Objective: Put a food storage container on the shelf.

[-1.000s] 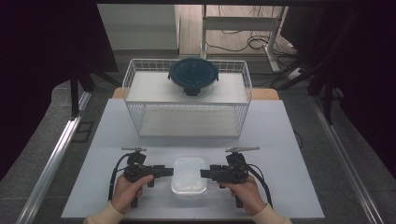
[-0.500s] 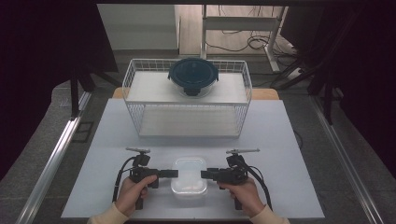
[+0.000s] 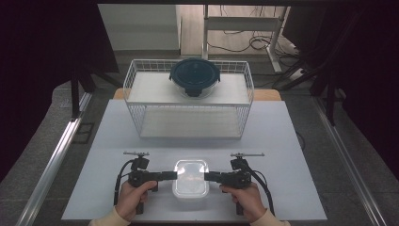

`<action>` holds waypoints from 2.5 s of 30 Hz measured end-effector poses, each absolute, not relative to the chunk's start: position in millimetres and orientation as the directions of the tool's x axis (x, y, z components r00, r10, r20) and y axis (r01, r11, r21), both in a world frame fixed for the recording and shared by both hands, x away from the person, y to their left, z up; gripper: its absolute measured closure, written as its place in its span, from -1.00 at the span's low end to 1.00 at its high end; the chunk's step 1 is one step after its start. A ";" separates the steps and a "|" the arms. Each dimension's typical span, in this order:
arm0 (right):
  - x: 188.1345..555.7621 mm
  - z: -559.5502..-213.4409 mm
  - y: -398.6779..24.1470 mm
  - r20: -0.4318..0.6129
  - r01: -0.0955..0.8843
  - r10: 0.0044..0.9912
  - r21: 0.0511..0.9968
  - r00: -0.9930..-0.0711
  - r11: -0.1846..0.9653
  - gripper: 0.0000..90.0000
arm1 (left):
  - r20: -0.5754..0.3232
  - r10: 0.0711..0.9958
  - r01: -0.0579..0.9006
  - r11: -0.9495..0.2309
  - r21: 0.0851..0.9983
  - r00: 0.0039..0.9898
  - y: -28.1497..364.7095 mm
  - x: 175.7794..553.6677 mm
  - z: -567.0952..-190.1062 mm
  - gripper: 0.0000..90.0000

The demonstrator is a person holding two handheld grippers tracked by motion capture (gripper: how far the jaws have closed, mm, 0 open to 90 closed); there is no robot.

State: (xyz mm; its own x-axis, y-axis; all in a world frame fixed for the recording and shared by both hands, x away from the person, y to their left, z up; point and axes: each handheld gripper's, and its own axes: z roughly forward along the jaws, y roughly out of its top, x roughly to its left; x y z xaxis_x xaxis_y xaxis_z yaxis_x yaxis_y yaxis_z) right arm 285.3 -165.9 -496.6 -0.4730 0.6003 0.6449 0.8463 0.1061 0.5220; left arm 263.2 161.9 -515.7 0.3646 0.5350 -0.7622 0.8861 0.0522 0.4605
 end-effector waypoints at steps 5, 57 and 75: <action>280.5 -494.3 -166.6 0.644 0.840 0.603 0.536 -0.472 0.086 0.56 | -0.750 0.543 0.874 0.058 0.482 0.377 162.0 258.9 -511.6 0.59; 271.0 -470.2 -168.8 0.544 0.714 0.573 0.692 -0.613 0.107 0.77 | -0.618 0.578 0.749 0.017 0.662 0.533 164.7 245.7 -476.6 0.78; 273.8 -429.7 -173.3 0.441 0.591 0.571 0.801 -0.692 0.097 0.77 | -0.517 0.575 0.644 -0.024 0.765 0.635 161.3 257.0 -432.6 0.78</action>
